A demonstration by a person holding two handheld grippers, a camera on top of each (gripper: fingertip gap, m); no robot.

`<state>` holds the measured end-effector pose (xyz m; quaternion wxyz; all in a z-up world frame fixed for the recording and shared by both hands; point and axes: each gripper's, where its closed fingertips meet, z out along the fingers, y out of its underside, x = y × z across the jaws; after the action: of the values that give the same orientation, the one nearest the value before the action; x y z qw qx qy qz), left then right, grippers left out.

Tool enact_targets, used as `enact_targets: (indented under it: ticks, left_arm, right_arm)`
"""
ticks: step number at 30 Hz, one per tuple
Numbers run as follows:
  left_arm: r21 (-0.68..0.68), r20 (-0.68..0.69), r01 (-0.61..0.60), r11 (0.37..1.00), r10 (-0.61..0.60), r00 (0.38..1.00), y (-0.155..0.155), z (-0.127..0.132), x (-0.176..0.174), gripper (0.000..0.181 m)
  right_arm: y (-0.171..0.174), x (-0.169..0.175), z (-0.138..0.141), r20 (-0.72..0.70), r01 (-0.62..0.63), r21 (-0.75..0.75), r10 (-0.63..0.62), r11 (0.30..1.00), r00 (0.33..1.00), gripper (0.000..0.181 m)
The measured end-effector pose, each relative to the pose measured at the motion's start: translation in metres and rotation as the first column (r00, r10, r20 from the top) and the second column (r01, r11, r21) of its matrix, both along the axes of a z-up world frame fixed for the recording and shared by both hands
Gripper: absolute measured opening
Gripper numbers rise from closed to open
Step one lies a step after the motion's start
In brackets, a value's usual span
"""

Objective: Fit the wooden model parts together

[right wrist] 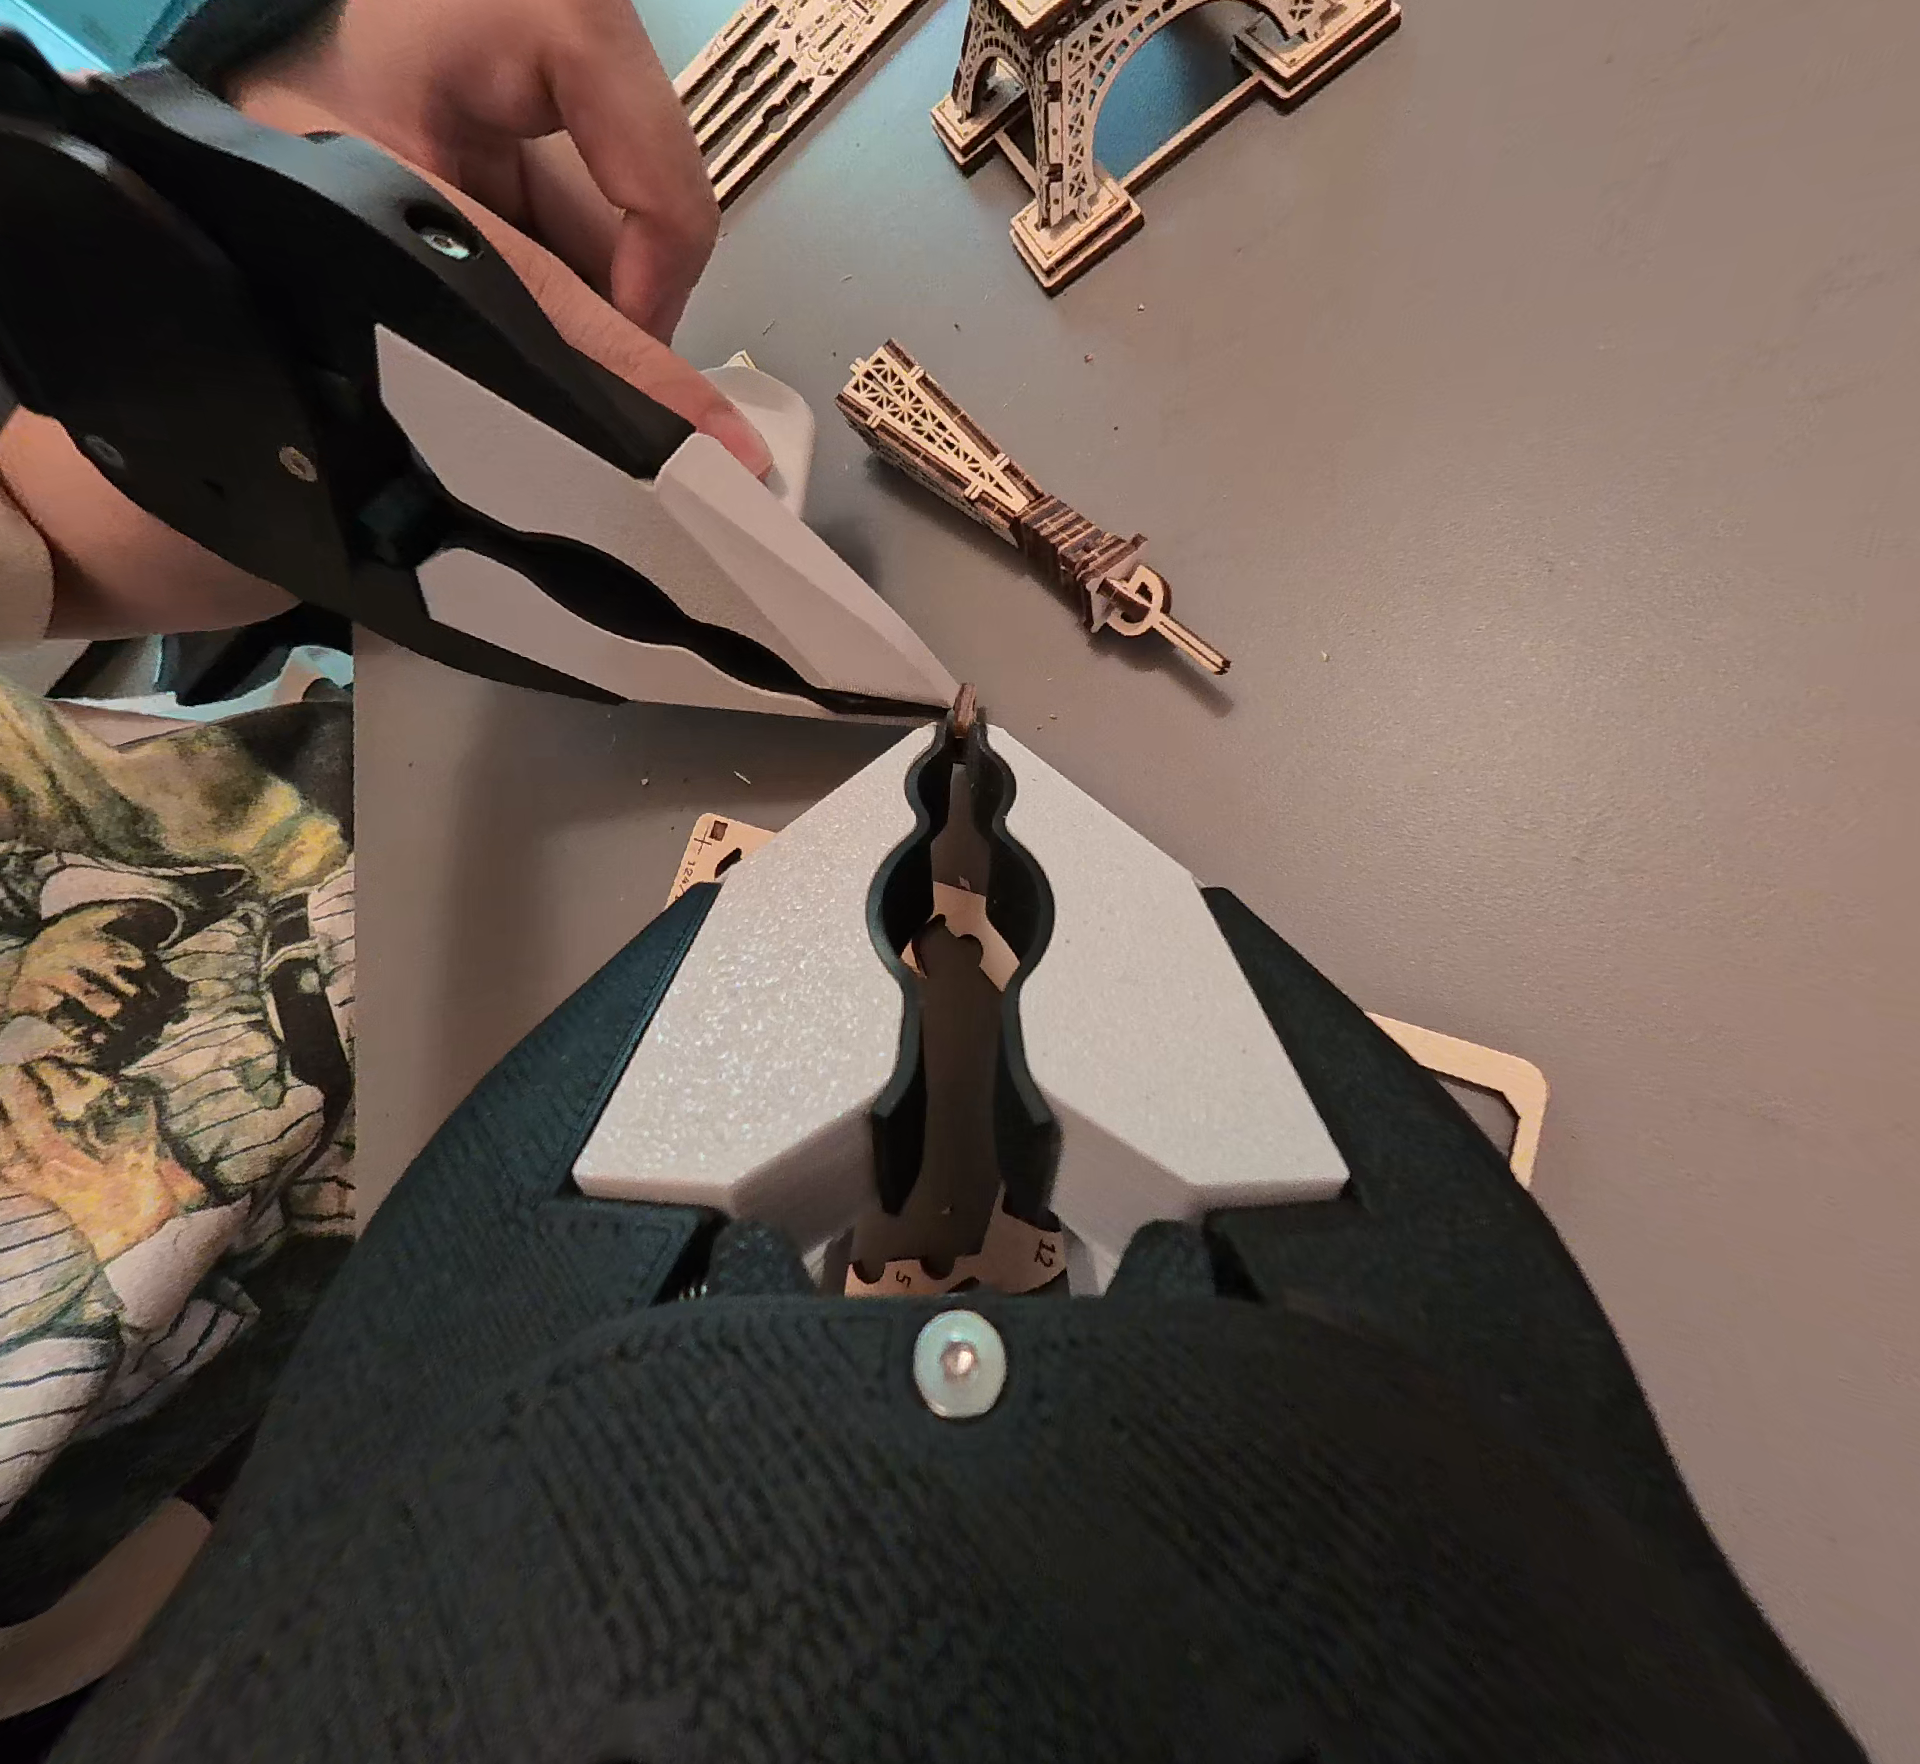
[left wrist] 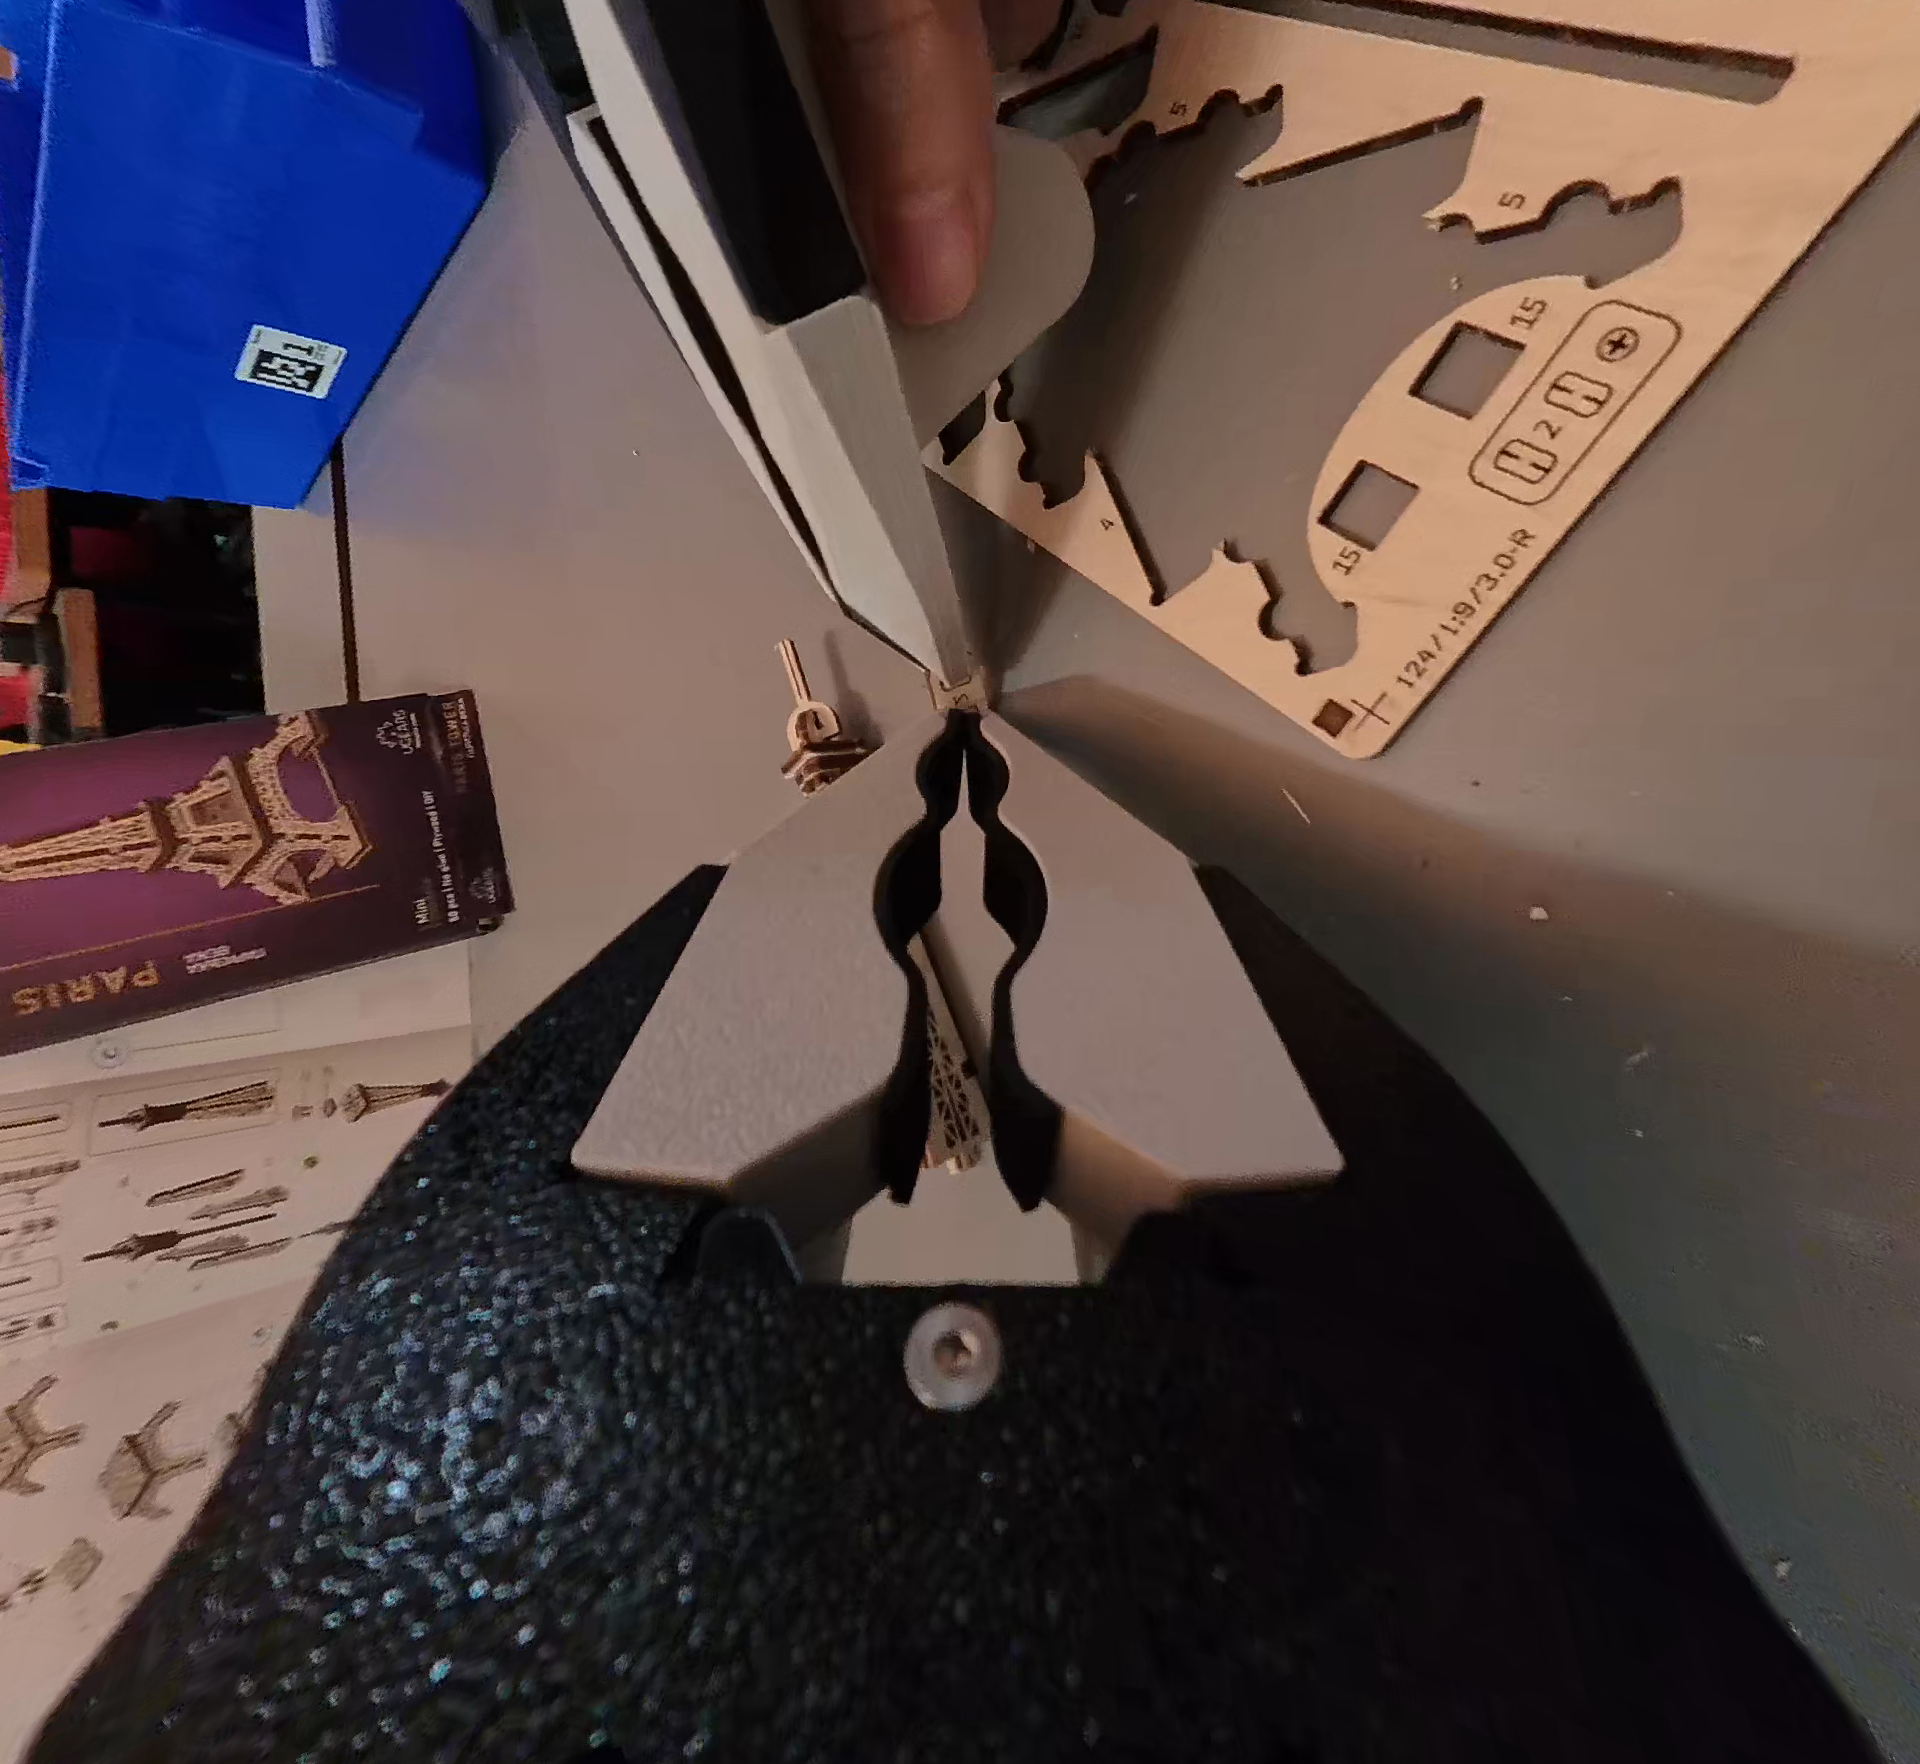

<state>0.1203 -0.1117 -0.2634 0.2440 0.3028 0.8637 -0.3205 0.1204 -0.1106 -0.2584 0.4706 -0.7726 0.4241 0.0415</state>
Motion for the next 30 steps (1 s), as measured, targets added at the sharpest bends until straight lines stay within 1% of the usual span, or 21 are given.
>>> enact_targets:
  ticks: [2, 3, 4, 5, 7, 8, 9, 10, 13, 16, 20, 30]
  left_arm:
    - [0.001, -0.036, 0.003, 1.000, -0.003, 0.999, 0.001, -0.001, -0.001, 0.000]
    - [0.038, -0.076, 0.034, 0.999, -0.031, 0.997, 0.004, -0.006, -0.007, 0.000]
    - [0.025, -0.116, 0.038, 0.999, -0.034, 0.993, 0.002, -0.006, -0.012, 0.000]
    - [0.017, -0.128, 0.044, 0.999, -0.041, 0.991, 0.001, -0.005, -0.015, 0.000]
    - [0.017, -0.043, 0.001, 1.000, 0.000, 0.999, 0.004, -0.003, -0.004, 0.000]
    - [-0.004, -0.072, 0.004, 1.000, -0.004, 0.997, 0.004, 0.000, -0.007, 0.000]
    - [-0.035, -0.137, 0.003, 0.999, -0.008, 0.991, 0.003, 0.003, -0.013, 0.000]
    - [-0.059, -0.173, -0.018, 0.998, 0.008, 0.985, 0.002, 0.007, -0.014, 0.000]
    - [-0.038, -0.129, -0.106, 0.994, 0.100, 0.987, 0.006, 0.005, 0.005, 0.000]
    - [-0.042, -0.146, -0.078, 0.996, 0.071, 0.987, 0.005, 0.003, 0.000, 0.000]
    - [-0.037, -0.130, -0.067, 0.997, 0.062, 0.990, 0.004, -0.001, -0.002, 0.000]
    - [-0.071, -0.146, -0.077, 0.995, 0.066, 0.987, 0.001, 0.002, 0.000, 0.000]
  right_arm:
    - [0.000, 0.000, 0.000, 0.001, 0.000, -0.001, 0.000, 1.000, 1.000, 0.001]
    - [0.000, 0.000, 0.000, 0.001, 0.002, 0.001, -0.002, 1.000, 1.000, 0.001]
    - [0.000, 0.000, 0.000, 0.000, 0.003, 0.003, -0.003, 1.000, 1.000, 0.001]
    - [0.000, 0.000, 0.000, 0.000, 0.002, 0.004, -0.002, 1.000, 1.000, 0.001]
    - [0.000, 0.000, 0.001, 0.005, -0.002, 0.009, 0.002, 1.000, 1.000, 0.001]
    - [0.000, 0.000, 0.001, 0.003, -0.002, 0.016, 0.002, 1.000, 1.000, 0.001]
    - [0.000, 0.000, 0.002, 0.000, -0.002, 0.025, 0.002, 1.000, 1.000, 0.001]
    - [0.000, 0.000, 0.002, -0.001, -0.002, 0.032, 0.002, 1.000, 1.000, 0.001]
    - [0.001, 0.000, 0.002, 0.001, -0.005, 0.031, 0.005, 1.000, 1.000, 0.001]
    - [0.000, 0.000, 0.002, 0.001, -0.004, 0.027, 0.004, 1.000, 1.000, 0.001]
    - [0.001, 0.000, 0.001, 0.000, -0.002, 0.023, 0.002, 1.000, 1.000, 0.001]
    - [0.000, 0.000, 0.001, -0.004, 0.001, 0.022, -0.001, 1.000, 1.000, 0.001]
